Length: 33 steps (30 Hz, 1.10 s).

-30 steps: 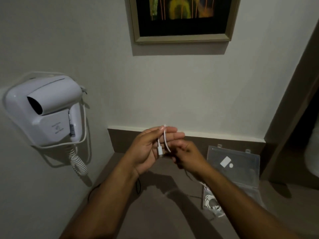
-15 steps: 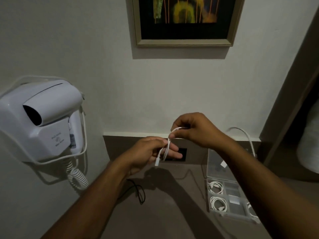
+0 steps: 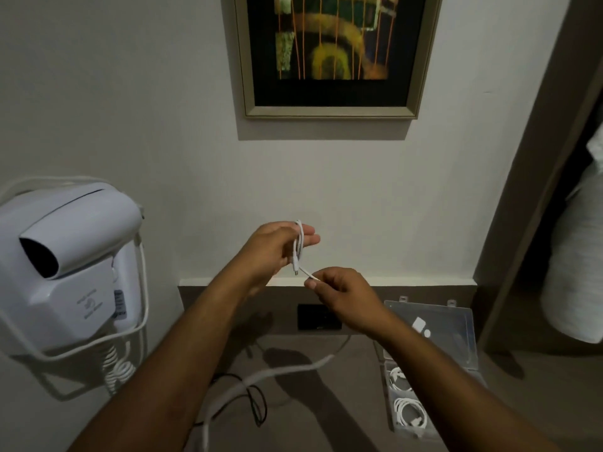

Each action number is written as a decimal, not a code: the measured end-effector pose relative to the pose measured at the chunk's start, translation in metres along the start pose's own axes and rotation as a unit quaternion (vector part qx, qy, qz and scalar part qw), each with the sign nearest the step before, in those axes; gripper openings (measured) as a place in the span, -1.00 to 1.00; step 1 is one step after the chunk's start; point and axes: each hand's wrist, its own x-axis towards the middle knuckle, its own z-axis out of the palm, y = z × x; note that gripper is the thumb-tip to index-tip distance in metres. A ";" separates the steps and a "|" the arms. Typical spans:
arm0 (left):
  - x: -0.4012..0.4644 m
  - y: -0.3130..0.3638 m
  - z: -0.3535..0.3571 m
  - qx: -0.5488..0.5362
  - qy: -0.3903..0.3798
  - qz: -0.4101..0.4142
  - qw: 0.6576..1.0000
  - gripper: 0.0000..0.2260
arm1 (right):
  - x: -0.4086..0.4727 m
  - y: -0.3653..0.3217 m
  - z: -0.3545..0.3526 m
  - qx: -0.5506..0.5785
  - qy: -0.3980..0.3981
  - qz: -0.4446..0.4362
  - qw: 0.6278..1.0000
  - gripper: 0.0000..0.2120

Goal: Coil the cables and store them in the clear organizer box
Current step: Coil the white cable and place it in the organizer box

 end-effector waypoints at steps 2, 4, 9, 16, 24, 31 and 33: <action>0.004 -0.002 0.003 0.106 -0.037 -0.014 0.994 -0.72 | -0.001 -0.004 -0.009 -0.070 -0.004 -0.022 0.997 -0.82; 0.005 -0.007 0.007 0.172 -0.065 -0.012 0.983 -0.71 | -0.001 -0.009 -0.021 -0.126 -0.008 -0.043 0.991 -0.88; -0.008 -0.022 0.005 0.246 -0.157 -0.041 0.956 -0.71 | 0.009 -0.023 -0.070 -0.161 -0.010 -0.074 0.984 -0.94; -0.014 -0.026 0.016 -0.062 -0.277 -0.083 0.955 -0.66 | 0.019 -0.009 -0.072 0.092 -0.003 -0.025 0.995 -0.88; 0.004 -0.003 0.017 -0.234 -0.179 -0.002 0.956 -0.70 | 0.002 0.009 -0.009 0.170 -0.030 0.080 0.982 -0.69; 0.016 -0.016 -0.002 0.044 -0.091 -0.045 0.994 -0.73 | -0.007 -0.004 -0.030 -0.190 -0.063 -0.025 0.979 -0.88; 0.010 -0.021 0.000 0.122 -0.104 -0.055 0.986 -0.75 | -0.004 -0.015 -0.050 -0.242 -0.059 -0.052 0.967 -0.91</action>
